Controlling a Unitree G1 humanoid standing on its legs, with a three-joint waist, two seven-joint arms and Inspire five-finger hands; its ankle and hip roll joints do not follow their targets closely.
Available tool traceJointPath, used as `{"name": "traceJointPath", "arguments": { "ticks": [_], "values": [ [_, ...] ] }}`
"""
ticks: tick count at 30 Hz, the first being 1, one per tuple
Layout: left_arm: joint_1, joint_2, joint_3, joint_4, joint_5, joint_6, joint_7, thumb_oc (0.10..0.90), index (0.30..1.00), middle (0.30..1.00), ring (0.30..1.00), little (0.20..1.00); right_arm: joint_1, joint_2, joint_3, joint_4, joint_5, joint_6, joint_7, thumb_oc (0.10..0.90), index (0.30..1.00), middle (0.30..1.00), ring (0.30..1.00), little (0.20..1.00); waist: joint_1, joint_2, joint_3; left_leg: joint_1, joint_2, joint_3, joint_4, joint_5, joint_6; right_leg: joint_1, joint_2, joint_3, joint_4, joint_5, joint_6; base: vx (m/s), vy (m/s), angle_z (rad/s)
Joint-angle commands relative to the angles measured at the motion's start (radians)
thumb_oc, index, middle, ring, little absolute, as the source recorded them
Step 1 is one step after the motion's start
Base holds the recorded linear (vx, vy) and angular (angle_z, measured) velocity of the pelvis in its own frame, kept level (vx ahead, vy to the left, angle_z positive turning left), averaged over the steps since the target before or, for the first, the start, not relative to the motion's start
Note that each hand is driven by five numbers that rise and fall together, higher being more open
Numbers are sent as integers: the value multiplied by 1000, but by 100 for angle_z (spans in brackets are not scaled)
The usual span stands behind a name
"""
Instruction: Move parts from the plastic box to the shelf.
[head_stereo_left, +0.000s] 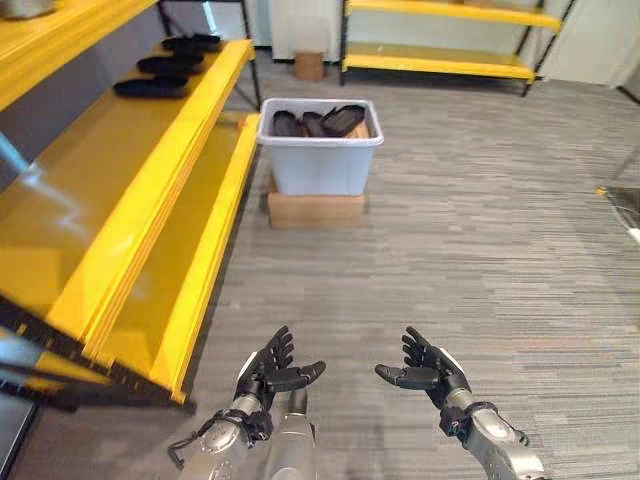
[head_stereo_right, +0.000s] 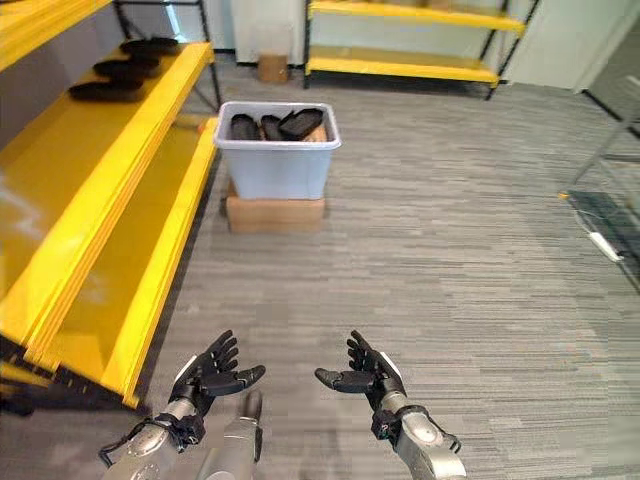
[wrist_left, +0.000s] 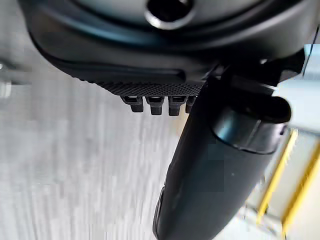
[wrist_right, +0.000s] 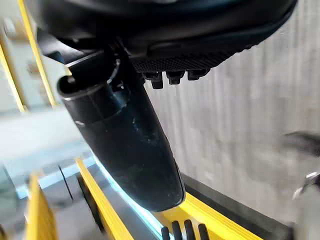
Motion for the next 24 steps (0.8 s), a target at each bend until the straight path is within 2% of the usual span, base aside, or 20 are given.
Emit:
{"name": "traceJointPath", "arguments": {
  "ticks": [1,3,8,10,11,13,15,16,17,18,20,22,24],
  "values": [
    [-78,19,35,-128,-7,-103,-22,900,1000,1000,1000,1000,-59,13,-44,-84,13,-55,32,900,1000,1000,1000,1000,37,-24,-39,74,38,-38,7,-129,-54,-164,-217,10,36,180,83,239,156,-6],
    [-75,19,36,-129,-9,-99,-23,900,1000,1000,1000,1000,-51,17,-49,-84,12,-51,37,900,1000,1000,1000,1000,38,-30,-57,77,26,-26,27,-157,-47,-143,-232,11,2,179,88,232,139,-22],
    [-75,24,33,-131,2,-90,-25,900,1000,1000,1000,1000,-59,17,-49,-97,0,-50,42,900,1000,1000,1000,1000,45,-39,-68,75,0,-16,91,-226,-16,-131,-269,14,12,208,110,182,117,8],
    [-69,31,34,-140,18,-85,-27,900,1000,1000,1000,1000,-58,25,-48,-95,-7,-49,44,900,1000,1000,1000,1000,51,-39,-62,93,-20,-24,97,-244,12,-172,-272,37,119,282,121,127,133,7],
    [-63,34,36,-144,27,-84,-26,900,1000,1000,1000,1000,-56,30,-48,-97,-11,-49,43,900,1000,1000,1000,1000,51,-35,-65,98,-30,-22,87,-242,30,-212,-272,52,207,347,123,93,194,6],
    [-56,36,40,-157,33,-83,-21,900,1000,1000,1000,1000,-60,39,-40,-96,-21,-52,39,900,1000,1000,1000,1000,37,-4,-43,145,-42,-18,58,-250,59,-310,-279,61,387,466,129,100,262,9],
    [-54,41,40,-157,40,-83,-19,900,1000,1000,1000,1000,-55,44,-40,-109,-37,-56,31,900,1000,1000,1000,1000,22,34,-23,205,-45,-6,19,-241,68,-393,-316,19,482,483,133,204,267,9],
    [-49,42,42,-154,45,-81,-20,900,1000,1000,1000,1000,-50,43,-42,-114,-45,-57,29,900,1000,1000,1000,1000,13,41,-18,241,-48,-1,-2,-241,69,-424,-339,-22,476,460,132,198,152,2],
    [-49,42,42,-154,45,-81,-20,900,1000,1000,1000,1000,-50,43,-42,-114,-45,-57,29,900,1000,1000,1000,1000,13,41,-17,242,-49,-2,-2,-240,69,-423,-340,-22,476,459,132,313,22,-7],
    [-44,44,41,-150,32,-83,-29,900,1000,1000,1000,1000,-50,44,-39,-115,-30,-55,32,900,1000,1000,1000,1000,-9,38,-17,286,-56,-15,-22,-244,56,-448,-322,-37,348,425,126,314,-77,-19],
    [-45,42,41,-137,21,-84,-37,900,1000,1000,1000,1000,-56,41,-31,-108,-15,-56,32,900,1000,1000,1000,1000,-24,27,-13,309,-62,-23,-13,-275,41,-467,-322,-37,166,419,125,391,-136,-8],
    [-49,35,41,-128,21,-86,-38,900,1000,1000,1000,1000,-67,30,-29,-100,-14,-53,30,900,1000,1000,1000,1000,-39,12,-14,339,-62,-32,-2,-298,14,-486,-340,-21,-44,450,147,384,-189,21],
    [-49,22,45,-127,22,-88,-35,900,1000,1000,1000,1000,-72,16,-23,-105,-34,-47,33,900,1000,1000,1000,1000,-49,16,-10,397,-37,-38,1,-322,-9,-503,-343,-9,-129,480,169,391,-184,37]
  ]
}}
